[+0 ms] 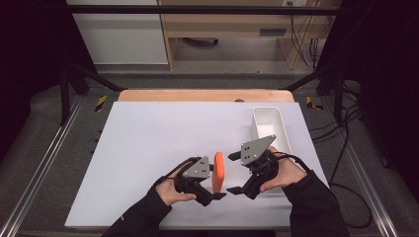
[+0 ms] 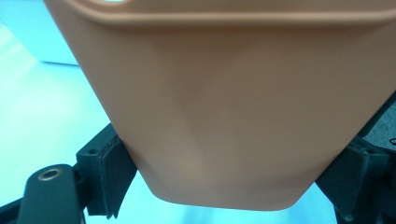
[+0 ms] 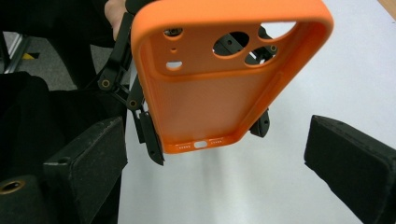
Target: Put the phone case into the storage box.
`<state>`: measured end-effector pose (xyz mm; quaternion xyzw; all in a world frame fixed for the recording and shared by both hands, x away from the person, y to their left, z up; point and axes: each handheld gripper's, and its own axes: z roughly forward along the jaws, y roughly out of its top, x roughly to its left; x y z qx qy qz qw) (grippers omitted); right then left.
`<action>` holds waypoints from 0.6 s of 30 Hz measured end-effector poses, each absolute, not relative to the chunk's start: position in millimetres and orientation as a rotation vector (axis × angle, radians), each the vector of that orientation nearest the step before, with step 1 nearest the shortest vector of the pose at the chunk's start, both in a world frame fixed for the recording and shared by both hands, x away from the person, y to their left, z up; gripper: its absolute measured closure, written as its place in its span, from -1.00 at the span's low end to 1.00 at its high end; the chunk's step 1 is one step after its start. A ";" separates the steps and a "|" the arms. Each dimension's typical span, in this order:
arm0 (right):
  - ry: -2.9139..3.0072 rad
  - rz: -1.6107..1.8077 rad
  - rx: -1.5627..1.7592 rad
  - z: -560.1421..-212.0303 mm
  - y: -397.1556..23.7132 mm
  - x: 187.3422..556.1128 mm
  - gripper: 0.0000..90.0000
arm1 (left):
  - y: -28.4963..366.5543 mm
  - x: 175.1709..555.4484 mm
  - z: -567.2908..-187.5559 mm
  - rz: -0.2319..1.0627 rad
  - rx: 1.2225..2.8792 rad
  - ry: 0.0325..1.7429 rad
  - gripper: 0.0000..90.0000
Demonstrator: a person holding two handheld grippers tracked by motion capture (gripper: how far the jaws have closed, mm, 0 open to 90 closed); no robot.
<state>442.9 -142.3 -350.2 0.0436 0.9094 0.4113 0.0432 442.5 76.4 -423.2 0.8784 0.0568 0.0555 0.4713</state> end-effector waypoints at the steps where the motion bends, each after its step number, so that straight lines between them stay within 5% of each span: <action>1: 2.780 1.260 0.133 -350.2 -142.1 442.9 -0.87 | 75.8 442.3 -423.5 0.135 2.154 0.137 -0.66; 18: 2.794 1.281 0.113 -354.9 -137.4 443.7 -0.84 | 64.2 438.7 -428.5 0.123 2.190 0.100 -0.66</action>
